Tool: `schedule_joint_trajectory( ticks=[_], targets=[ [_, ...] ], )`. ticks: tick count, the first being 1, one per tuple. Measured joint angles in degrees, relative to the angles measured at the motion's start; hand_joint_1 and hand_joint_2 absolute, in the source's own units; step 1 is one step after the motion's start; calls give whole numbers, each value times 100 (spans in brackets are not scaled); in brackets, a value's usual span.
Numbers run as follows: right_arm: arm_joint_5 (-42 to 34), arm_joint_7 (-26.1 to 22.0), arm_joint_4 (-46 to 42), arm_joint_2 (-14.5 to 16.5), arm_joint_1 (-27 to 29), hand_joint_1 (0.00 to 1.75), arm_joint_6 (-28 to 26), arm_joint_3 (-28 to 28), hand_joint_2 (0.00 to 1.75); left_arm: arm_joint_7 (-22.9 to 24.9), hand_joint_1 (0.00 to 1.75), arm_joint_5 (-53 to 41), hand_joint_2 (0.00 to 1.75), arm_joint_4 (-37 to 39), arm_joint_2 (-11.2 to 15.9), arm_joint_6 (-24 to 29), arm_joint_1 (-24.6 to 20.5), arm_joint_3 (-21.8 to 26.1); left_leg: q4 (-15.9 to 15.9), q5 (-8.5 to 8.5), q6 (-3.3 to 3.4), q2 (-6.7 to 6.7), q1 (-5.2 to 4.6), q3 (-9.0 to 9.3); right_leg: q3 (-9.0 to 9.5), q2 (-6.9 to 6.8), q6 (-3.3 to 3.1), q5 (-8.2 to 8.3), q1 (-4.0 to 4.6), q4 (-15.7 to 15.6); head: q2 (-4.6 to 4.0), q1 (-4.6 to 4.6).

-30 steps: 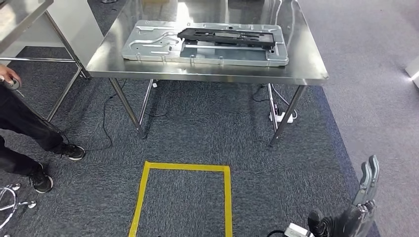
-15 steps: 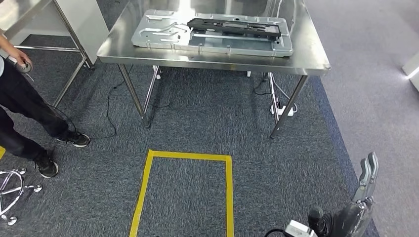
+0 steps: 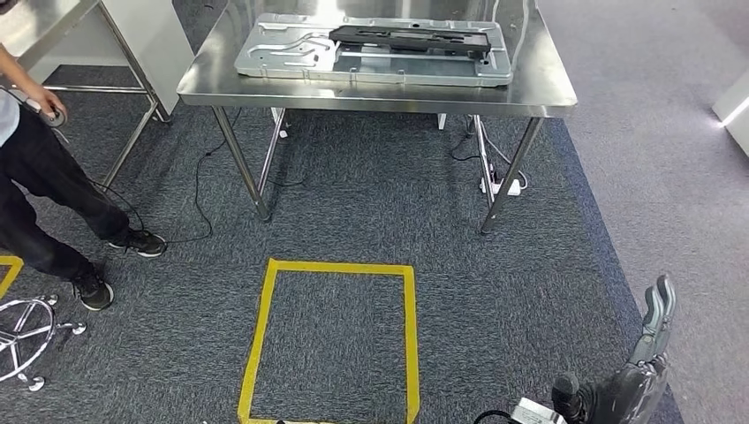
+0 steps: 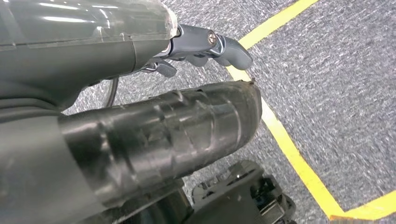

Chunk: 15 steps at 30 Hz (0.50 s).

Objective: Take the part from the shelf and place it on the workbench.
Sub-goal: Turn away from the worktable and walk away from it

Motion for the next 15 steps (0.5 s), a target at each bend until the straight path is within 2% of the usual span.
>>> schedule_joint_trajectory(
  ticks=[1, 3, 4, 5, 6, 7, 8, 9, 10, 12, 14, 15],
  targets=[
    [-19, -10, 0, 2, 14, 0, 1, 0, 0, 0, 0, 4, 0, 0, 2, -1, 4, 3, 215, -174, -29, -9, 8, -85, -21, -7, -32, 38, -14, -21, 0, -3],
    [-56, -19, 1, 5, 50, 0, 1, 0, 0, 0, 0, 11, 0, 0, 3, -2, 15, 11, 929, -625, -85, -18, 40, -352, -92, -21, -66, 86, -3, -6, 0, -11],
    [-75, -16, 2, 5, 74, 0, 1, 0, 0, 0, 0, 18, 0, 0, 3, -2, 23, 15, 1265, -775, -109, -18, 55, -463, -134, -23, -68, 105, 2, 12, 0, -11],
    [-98, -9, 5, 6, 100, 0, 1, 0, 0, 1, 0, 27, 0, 0, 3, -2, 30, 20, 1449, -820, -127, -18, 68, -498, -175, -20, -64, 120, 4, 36, 0, -11],
    [-127, 5, 9, 6, 125, 0, 0, 0, 0, 1, 0, 37, 0, 0, 3, -2, 35, 24, 1416, -753, -138, -18, 80, -426, -215, -10, -58, 130, 3, 65, 0, -11],
    [-168, 29, 16, 6, 150, 0, -1, 0, 0, 2, 0, 46, 0, 0, 3, -1, 38, 29, 1164, -604, -140, -24, 92, -249, -251, 6, -52, 136, 0, 100, 0, -12],
    [-226, 58, 26, 6, 176, 0, -1, 0, 0, 3, 0, 56, 0, 0, 4, 0, 39, 33, 765, -437, -132, -51, 102, -2, -282, 26, -44, 138, -3, 137, 0, -12],
    [-300, 93, 39, 6, 201, 0, 1, 0, 0, 4, 0, 68, 0, 0, 5, 2, 39, 39, 375, -335, -117, -100, 106, 239, -316, 48, -30, 141, -1, 170, 0, -11],
    [-396, 129, 56, 6, 222, 0, 11, -1, 0, 6, 0, 79, 0, 0, 6, 4, 41, 45, 89, -266, -98, -144, 105, 403, -343, 73, -7, 150, 0, 198, 0, -11],
    [-688, 188, 133, 11, 259, 0, 109, -18, 0, 14, 0, 99, 0, 0, 8, 10, 47, 66, -121, -268, -52, -187, 86, 501, -387, 121, 62, 185, 1, 219, 0, -10],
    [-1088, 172, 302, 40, 296, 0, 359, -122, 0, 24, 0, 108, 0, 0, 8, 17, 48, 95, -174, -222, 19, -137, 95, 483, -404, 153, 132, 203, 1, 234, 0, -9],
    [-1268, 131, 433, 75, 309, 0, 536, -234, 0, 29, 0, 112, 0, 0, 8, 19, 47, 110, -202, -188, 65, -107, 107, 477, -440, 149, 164, 139, -2, 307, 0, -4]
  ],
)
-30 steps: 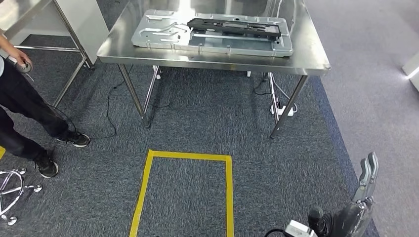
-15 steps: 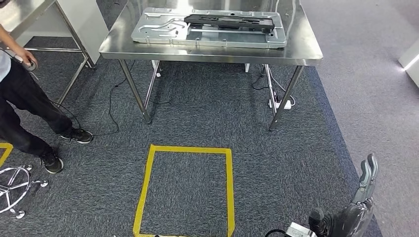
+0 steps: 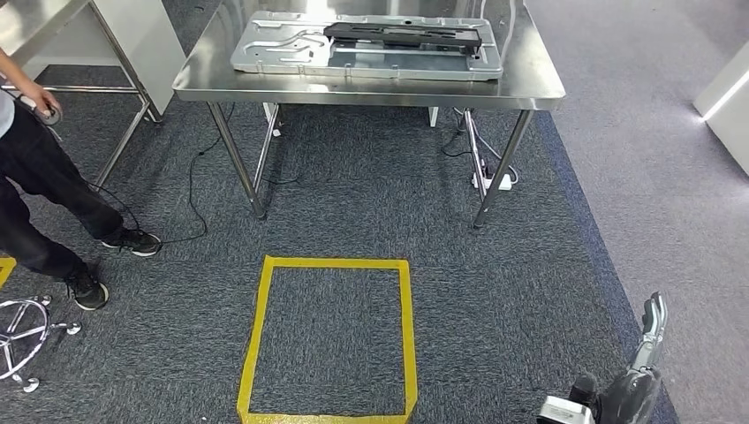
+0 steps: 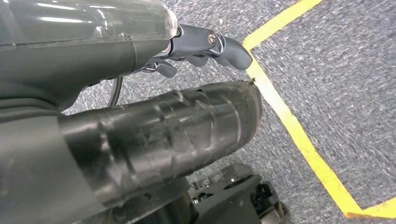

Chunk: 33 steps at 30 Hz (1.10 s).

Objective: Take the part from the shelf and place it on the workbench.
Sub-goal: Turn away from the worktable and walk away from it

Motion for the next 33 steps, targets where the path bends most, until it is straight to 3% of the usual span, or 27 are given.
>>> schedule_joint_trajectory(
  ticks=[2, 4, 5, 6, 7, 9, 11, 14, 16, 19, 20, 21, 22, 25, 27, 29, 31, 33],
  targets=[
    [-261, -85, 328, 109, -7, 0, 407, -319, 0, 15, 0, 10, 0, 0, -2, 1, 1, 23, -43, 64, 80, 74, 14, -32, -207, -23, 50, -322, -18, 462, 0, 7],
    [-426, -132, 742, 270, -55, 0, 849, -750, 0, 38, 0, 25, 0, 0, -2, 1, 12, 41, -34, 92, 109, 144, 2, -94, -528, -34, 96, -690, -42, 1185, 0, 9],
    [-478, -162, 987, 358, -93, 0, 1084, -1021, 0, 51, 0, 33, 0, 0, -2, 1, 20, 50, -23, 101, 110, 182, -3, -124, -622, -37, 115, -762, -57, 1424, 0, 10],
    [-501, -209, 1246, 439, -149, 0, 1316, -1311, 0, 64, 0, 38, 0, 0, -2, 1, 26, 60, -8, 107, 108, 218, -5, -148, -612, -45, 129, -722, -73, 1457, 0, 9],
    [-494, -270, 1533, 517, -233, 0, 1562, -1645, 0, 77, 0, 41, 0, 0, -2, 1, 30, 69, 7, 109, 103, 257, -5, -163, -485, -66, 138, -583, -88, 1260, 0, 9],
    [-429, -402, 2152, 664, -456, 0, 2008, -2395, 0, 90, 0, 43, 0, 0, -4, 1, 32, 91, 44, 98, 72, 327, -15, -173, -36, -228, 136, -251, -98, 471, 0, 9],
    [-354, -488, 2674, 796, -641, 0, 2253, -3090, 0, 94, 0, 43, 0, 0, -6, 4, 31, 116, 79, 86, 12, 377, -41, -183, 216, -361, 87, -114, -71, -42, 0, 5],
    [-244, -426, 3211, 924, -814, 0, 2359, -3829, 0, 100, 0, 47, 0, 0, -7, 13, 27, 155, 95, 73, -92, 443, -43, -194, 181, -281, -18, -85, -50, -101, 0, 1],
    [-111, -364, 3628, 975, -995, 0, 2366, -4345, 0, 107, 0, 61, 0, 0, -8, 21, 28, 178, 304, -112, -153, 347, -23, -280, 161, -198, -99, -38, -59, -129, 0, 1],
    [170, -222, 4490, 1006, -1310, 0, 1999, -5233, 0, 125, 0, 107, 0, 0, -15, 46, 44, 227, 1323, -679, -170, 142, -13, -714, 118, -90, -163, 2, -36, -135, 0, 0],
    [272, -141, 4822, 1003, -1391, 0, 1782, -5524, 0, 132, 0, 133, 0, 0, -22, 57, 53, 255, 1617, -772, -164, 122, -13, -836, 108, -48, -172, 8, -24, -133, 0, 0],
    [387, -55, 5161, 996, -1456, 0, 1543, -5808, 0, 138, 0, 157, 0, 0, -29, 69, 64, 285, 1724, -750, -152, 111, -13, -873, 102, 1, -176, 11, -15, -127, 0, 0],
    [530, 43, 5479, 990, -1507, 0, 1298, -6059, 0, 143, 0, 181, 0, 0, -36, 83, 74, 314, 1602, -617, -135, 97, -14, -803, 100, 56, -178, 13, -8, -118, 0, 0],
    [1281, 602, 6308, 988, -1619, 0, 547, -6560, 0, 155, 0, 249, 0, 0, -59, 150, 89, 394, 511, -97, -53, -133, -16, -282, 79, 235, -166, 13, 3, -67, 0, 2],
    [1821, 1082, 6787, 1000, -1665, 0, 198, -6701, 0, 162, 0, 286, 0, 0, -90, 195, 84, 457, 155, -36, -27, -245, -24, -135, 27, 342, -120, 32, -4, -48, 0, 2],
    [2103, 1415, 7149, 1023, -1674, 0, 86, -6814, 0, 167, 0, 296, 0, 0, -119, 211, 72, 496, 101, -11, -2, -167, -20, -116, -8, 426, -49, 64, -14, -57, 0, 0],
    [2275, 1726, 7452, 1053, -1684, 0, 75, -6930, 0, 173, 0, 293, 0, 0, -139, 224, 72, 520, 18, 52, 65, -57, 4, -86, -77, 297, 5, -42, -9, 82, 0, 8],
    [2388, 1998, 7727, 1079, -1723, 0, 73, -7028, 0, 171, 0, 286, 0, 0, -156, 236, 80, 544, -29, 88, 114, 72, 7, -82, -333, 64, 52, -392, -16, 640, 0, 18]
  ],
)
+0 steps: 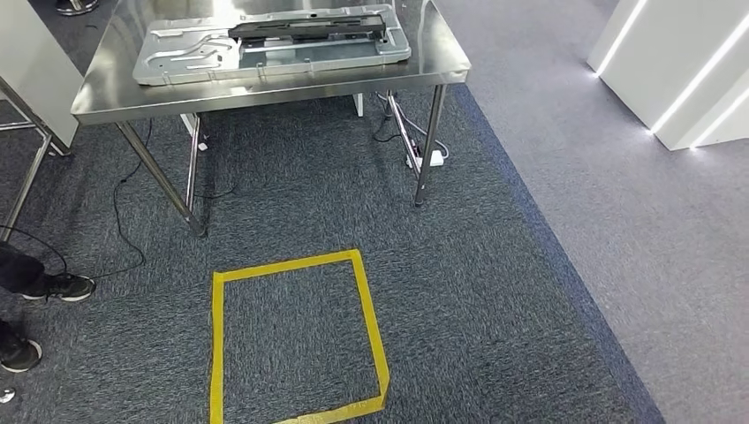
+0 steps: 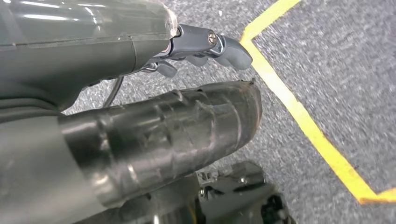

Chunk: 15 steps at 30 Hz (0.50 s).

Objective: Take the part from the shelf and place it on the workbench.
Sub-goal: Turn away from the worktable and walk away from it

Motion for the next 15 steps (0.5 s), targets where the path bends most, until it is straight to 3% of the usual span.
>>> schedule_joint_trajectory(
  ticks=[2, 3, 4, 6, 8, 9, 11, 13, 15],
  targets=[
    [34, 151, 212, 19, -53, 0, 2, -88, 0, -17, 0, -4, 0, 0, -6, 2, 9, 25, 5, 0, 7, 138, -11, -20, -324, -84, 48, -316, -28, 699, 0, 2],
    [52, 212, 297, 24, -74, 0, 4, -127, 0, -32, 0, -5, 0, 0, -6, 2, 10, 36, 10, -3, 3, 205, -13, -27, -387, -103, 68, -338, -46, 855, 0, 2],
    [85, 280, 381, 27, -88, 0, 7, -162, 0, -56, 0, -5, 0, 0, -6, 2, 5, 45, 15, -8, -4, 265, -13, -31, -335, -125, 83, -252, -65, 791, 0, 3],
    [166, 398, 531, 29, -111, 0, 10, -212, 0, -111, 0, -5, 0, 0, -7, 4, -8, 54, 32, -30, -39, 363, -12, -12, 83, -276, 95, 100, -92, 86, 0, 3],
    [242, 479, 657, 28, -150, 0, 14, -233, 0, -157, 0, -5, 0, 0, -7, 4, -13, 57, 67, -70, -108, 442, -32, 5, 440, -450, 48, 312, -66, -569, 0, -3],
    [277, 505, 708, 27, -168, 0, 18, -237, 0, -173, 0, -5, 0, 0, -7, 5, -16, 58, 80, -83, -145, 480, -39, 11, 492, -485, 14, 328, -45, -690, 0, -5],
    [339, 550, 807, 22, -185, 0, 35, -254, 0, -195, 0, -8, 0, 0, -7, 5, -32, 59, 88, -94, -214, 546, -37, 26, 471, -402, -65, 337, -17, -710, 0, -11],
    [374, 569, 892, 20, -190, 0, 55, -273, 0, -196, 0, -21, 0, 0, -9, 5, -45, 60, 213, -213, -275, 429, -9, -10, 466, -321, -141, 368, -25, -735, 0, -12],
    [374, 572, 946, 20, -204, 0, 68, -291, 0, -175, 0, -49, 0, 0, -10, 5, -31, 60, 742, -559, -308, 180, 13, -233, 458, -238, -203, 395, -29, -753, 0, -14]
  ],
)
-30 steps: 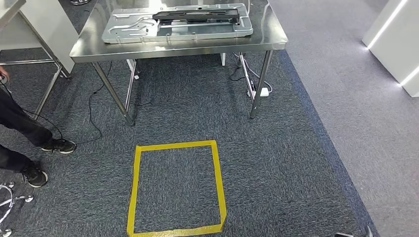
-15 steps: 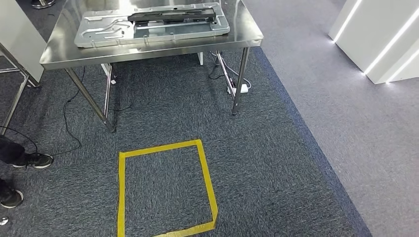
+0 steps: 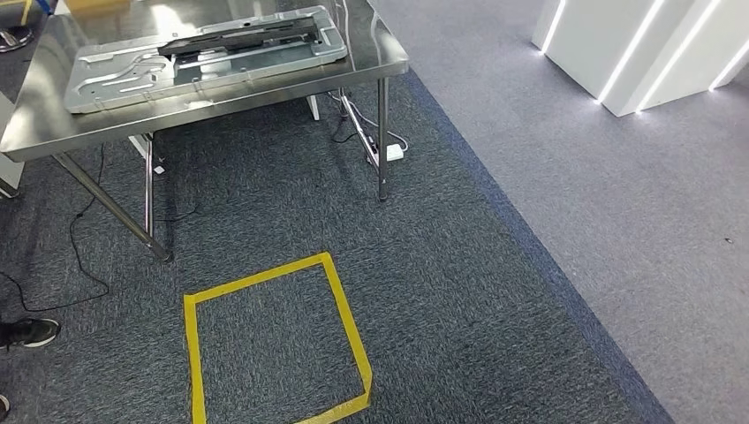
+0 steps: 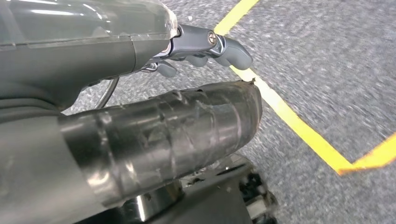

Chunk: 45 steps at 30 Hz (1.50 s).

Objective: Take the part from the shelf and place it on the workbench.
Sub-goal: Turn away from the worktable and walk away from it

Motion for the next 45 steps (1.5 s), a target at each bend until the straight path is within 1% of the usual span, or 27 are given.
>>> schedule_joint_trajectory(
  ticks=[2, 3, 4, 6, 7, 9, 10, 12, 14, 16, 17, 19, 20, 22, 24, 27, 29, 32, 33, 34, 35, 36, 38, 40, 42, 44, 45],
  targets=[
    [-22, 1, 32, 0, -14, 0, 4, -23, 0, 48, 0, -32, 0, 0, -1, 0, 30, -1, 763, -332, -3, -123, 0, -347, -19, 113, -31, 10, 25, 8, 0, 1],
    [-32, 7, 44, -1, -16, 0, 0, -36, 0, 76, 0, -44, 0, 0, 0, 0, 44, -1, 976, -361, 5, -140, -1, -452, -25, 182, -35, 13, 38, 18, 0, 0],
    [-38, 22, 54, -1, -16, 0, -6, -48, 0, 98, 0, -54, 0, 0, 0, 0, 54, 0, 980, -275, 20, -150, -2, -463, -30, 254, -37, 13, 47, 31, 0, 1],
    [-40, 61, 64, -1, -16, 0, -18, -74, 0, 124, 0, -62, 0, 0, 0, 0, 62, 0, 380, 135, 67, -235, -3, -205, -35, 396, -36, 10, 51, 62, 0, 0],
    [-40, 84, 69, 1, -18, 0, -20, -87, 0, 131, 0, -64, 0, 0, 0, 0, 64, -1, -3, 301, 92, -367, -3, -44, -46, 455, -29, 6, 57, 82, 0, 1],
    [-38, 119, 79, 4, -28, 0, -22, -118, 0, 144, 0, -67, 0, 0, -1, 0, 66, -1, -476, 453, 122, -577, -13, 139, -91, 567, 12, 14, 46, 108, 0, 1],
    [-37, 131, 83, 6, -30, 0, -22, -139, 0, 149, 0, -70, 0, 0, -1, 0, 64, -1, -529, 444, 133, -606, -24, 153, -115, 619, 46, 27, 34, 110, 0, 1],
    [-31, 137, 85, 4, -22, 0, -15, -176, 0, 156, 0, -74, 0, 0, -3, 1, 55, 0, -585, 488, 182, -497, -29, 172, -146, 682, 113, 48, 9, 107, 0, 2],
    [-20, 137, 86, -2, -21, 0, 23, -195, 0, 155, 0, -76, 0, 0, -12, 1, 51, 1, -668, 548, 258, -358, -10, 198, -251, 491, 161, -110, 20, 316, 0, 11],
    [-10, 132, 90, -10, -36, 0, 66, -201, 0, 146, 0, -75, 0, 0, -22, 1, 61, 1, -700, 571, 300, -206, -13, 198, -545, 224, 198, -480, 22, 945, 0, 20],
    [-7, 129, 91, -13, -42, 0, 77, -203, 0, 141, 0, -73, 0, 0, -25, 0, 68, 1, -699, 569, 305, -125, -18, 191, -715, 172, 220, -641, 10, 1308, 0, 20],
    [-2, 125, 94, -18, -41, 0, 79, -205, 0, 131, 0, -68, 0, 0, -27, 0, 73, 1, -693, 560, 303, 20, -22, 184, -847, 129, 260, -678, -27, 1617, 0, 19],
    [-1, 125, 95, -21, -38, 0, 80, -208, 0, 126, 0, -67, 0, 0, -28, 0, 69, 1, -688, 553, 295, 80, -20, 187, -747, 104, 275, -544, -47, 1446, 0, 20],
    [-1, 125, 96, -28, -38, 0, 80, -213, 0, 116, 0, -66, 0, 0, -31, 0, 64, 1, -667, 523, 253, 178, -22, 203, -330, -59, 287, -200, -66, 680, 0, 21],
    [-1, 123, 96, -33, -48, 0, 83, -215, 0, 111, 0, -66, 0, 0, -31, 0, 62, 1, -637, 480, 180, 257, -41, 213, -50, -195, 241, -36, -41, 140, 0, 16],
    [-2, 121, 98, -35, -47, 0, 93, -221, 0, 99, 0, -67, 0, 0, -32, -8, 34, 1, -623, 444, 75, 338, -36, 252, -35, -110, 132, -19, -9, 58, 0, 10],
    [-5, 120, 98, -36, -49, 0, 111, -227, 0, 90, 0, -68, 0, 0, -33, -20, 26, 1, -421, 274, 21, 191, -8, 190, -34, -28, 47, 14, -22, 29, 0, 10],
    [-17, 120, 98, -39, -66, 0, 146, -229, 0, 86, 0, -71, 0, 0, -34, -37, 48, 1, 618, -282, 4, -99, 4, -274, -55, 110, -27, 38, -1, 27, 0, 8],
    [-21, 120, 98, -39, -67, 0, 153, -231, 0, 87, 0, -72, 0, 0, -34, -39, 56, 1, 920, -371, 10, -127, 4, -420, -61, 171, -33, 39, 12, 33, 0, 8],
    [-24, 120, 98, -39, -66, 0, 157, -234, 0, 87, 0, -73, 0, 0, -33, -40, 61, 1, 1037, -348, 20, -141, 3, -486, -63, 236, -35, 39, 20, 41, 0, 8],
    [-26, 120, 98, -39, -65, 0, 157, -239, 0, 88, 0, -75, 0, 0, -33, -40, 65, 1, 929, -210, 37, -154, 3, -449, -63, 307, -35, 38, 25, 53, 0, 8],
    [-27, 120, 99, -39, -66, 0, 157, -245, 0, 88, 0, -76, 0, 0, -33, -41, 66, 1, 617, 5, 59, -192, 3, -316, -60, 377, -34, 36, 26, 64, 0, 8],
    [-23, 118, 103, -39, -75, 0, 152, -255, 0, 87, 0, -77, 0, 0, -33, -42, 69, 1, -141, 361, 101, -420, 6, -2, -70, 508, -13, 29, 28, 92, 0, 9],
    [-7, 109, 108, -39, -83, 0, 140, -260, 0, 87, 0, -77, 0, 0, -33, -45, 66, 1, -497, 451, 124, -590, -8, 136, -97, 617, 49, 33, 17, 106, 0, 9],
    [16, 96, 112, -41, -73, 0, 129, -266, 0, 89, 0, -81, 0, 0, -34, -50, 52, 1, -551, 472, 164, -519, -20, 165, -118, 703, 129, 52, -2, 96, 0, 9],
    [32, 79, 117, -44, -63, 0, 123, -273, 0, 90, 0, -89, 0, 0, -39, -55, 48, 1, -627, 530, 245, -388, -7, 201, -175, 539, 184, -42, -4, 213, 0, 15],
    [37, 72, 120, -46, -69, 0, 121, -274, 0, 91, 0, -91, 0, 0, -42, -57, 54, 1, -662, 556, 281, -311, 3, 208, -269, 398, 206, -185, -3, 422, 0, 21]
  ],
)
